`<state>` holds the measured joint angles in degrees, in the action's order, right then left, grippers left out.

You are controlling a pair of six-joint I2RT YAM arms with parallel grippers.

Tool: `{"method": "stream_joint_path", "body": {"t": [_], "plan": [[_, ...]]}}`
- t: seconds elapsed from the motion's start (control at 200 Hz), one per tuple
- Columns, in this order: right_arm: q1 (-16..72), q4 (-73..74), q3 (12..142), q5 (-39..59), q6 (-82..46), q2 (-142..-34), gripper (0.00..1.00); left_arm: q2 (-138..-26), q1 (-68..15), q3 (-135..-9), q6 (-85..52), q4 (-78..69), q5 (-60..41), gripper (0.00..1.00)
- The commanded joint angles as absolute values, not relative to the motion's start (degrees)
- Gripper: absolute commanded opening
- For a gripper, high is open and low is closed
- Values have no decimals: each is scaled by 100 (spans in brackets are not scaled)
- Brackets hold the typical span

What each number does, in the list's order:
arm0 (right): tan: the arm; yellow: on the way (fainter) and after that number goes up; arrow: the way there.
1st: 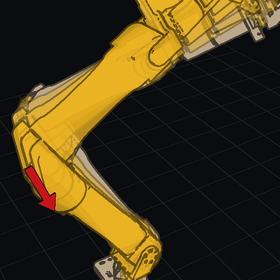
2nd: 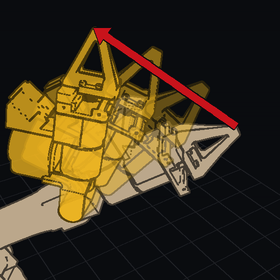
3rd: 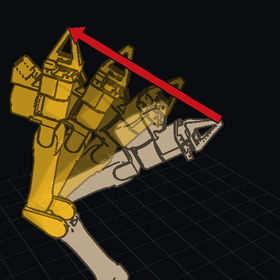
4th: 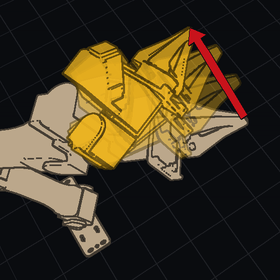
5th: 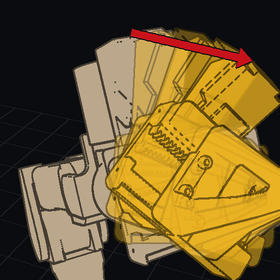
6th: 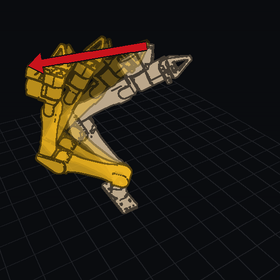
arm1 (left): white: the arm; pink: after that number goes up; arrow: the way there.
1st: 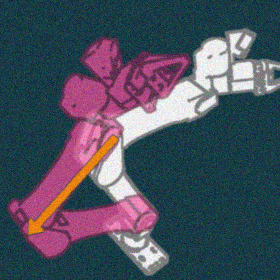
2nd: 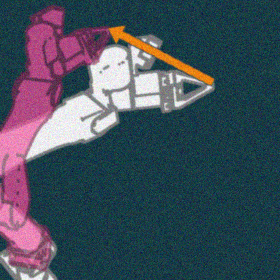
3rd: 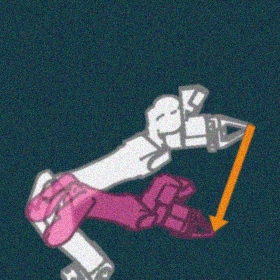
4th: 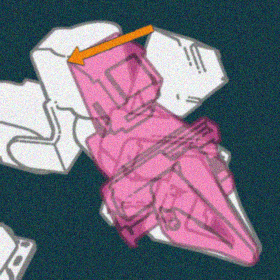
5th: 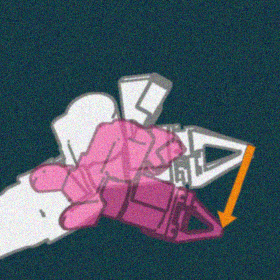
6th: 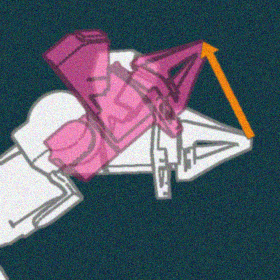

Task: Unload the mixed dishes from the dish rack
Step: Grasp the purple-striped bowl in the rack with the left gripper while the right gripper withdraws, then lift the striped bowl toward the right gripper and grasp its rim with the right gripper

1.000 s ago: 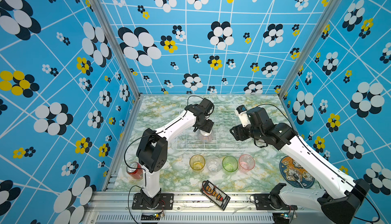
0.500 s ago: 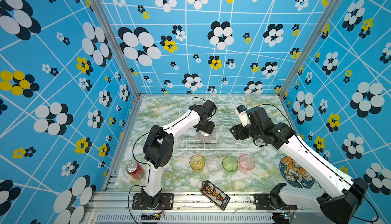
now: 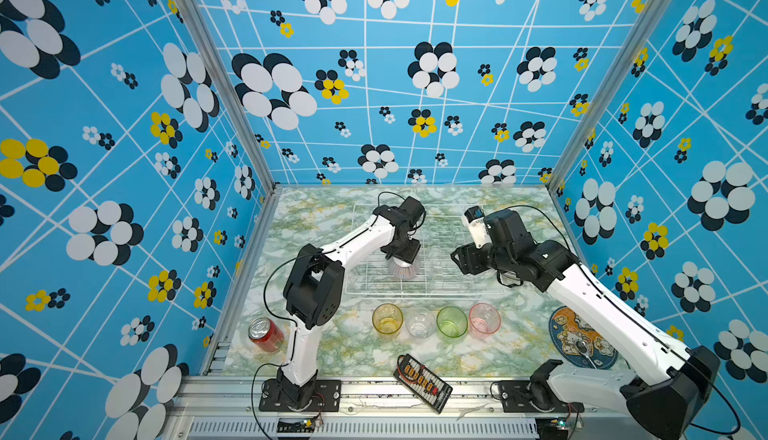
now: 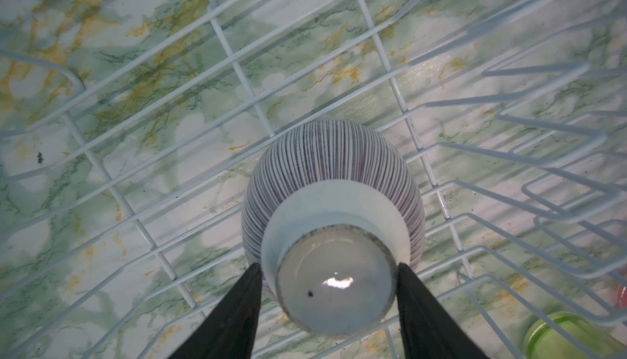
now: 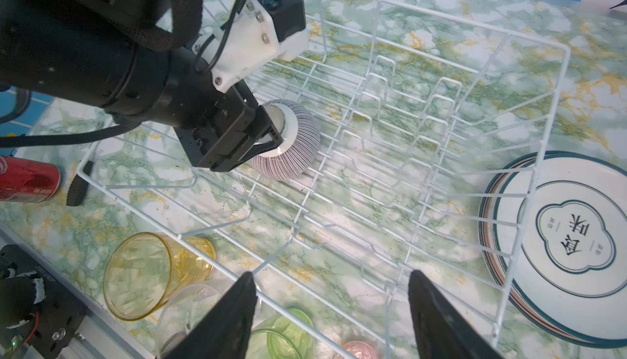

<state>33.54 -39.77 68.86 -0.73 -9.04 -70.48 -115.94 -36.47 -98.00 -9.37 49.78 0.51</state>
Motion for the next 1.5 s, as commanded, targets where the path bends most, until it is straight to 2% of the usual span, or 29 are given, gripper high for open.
{"method": "stream_joint_path", "body": {"t": [0.0, 0.23, 0.36, 0.385, 0.625, 0.99, 1.285, 1.495], "plan": [[3311, -3850, 6768, 9, -921, -7066, 73, -11712, -3674, -9964, -882, 5139, 98, 62], [3285, -3810, 6706, 43, -949, -7078, 73, -11731, -3674, -9990, -861, 5157, 50, 53], [3276, -3780, 6693, 53, -967, -7088, 73, -11788, -3656, -10062, -828, 5237, -66, 44], [3278, -3775, 6683, 53, -971, -7093, 73, -11799, -3654, -10063, -824, 5244, -80, 40], [3229, -3579, 6536, 386, -1100, -7043, 73, -11542, -3521, -9865, -880, 5008, -484, 37], [2691, -1741, 5540, 2560, -2156, -6759, 73, -10634, -2800, -8930, -1219, 4068, -2072, 37], [2672, -679, 5142, 3276, -2848, -7491, 70, -10341, -2621, -8655, -1257, 3910, -2259, 36], [2672, -98, 5074, 3703, -3205, -7836, 68, -10146, -2330, -8220, -1586, 3219, -3128, 35]]}}
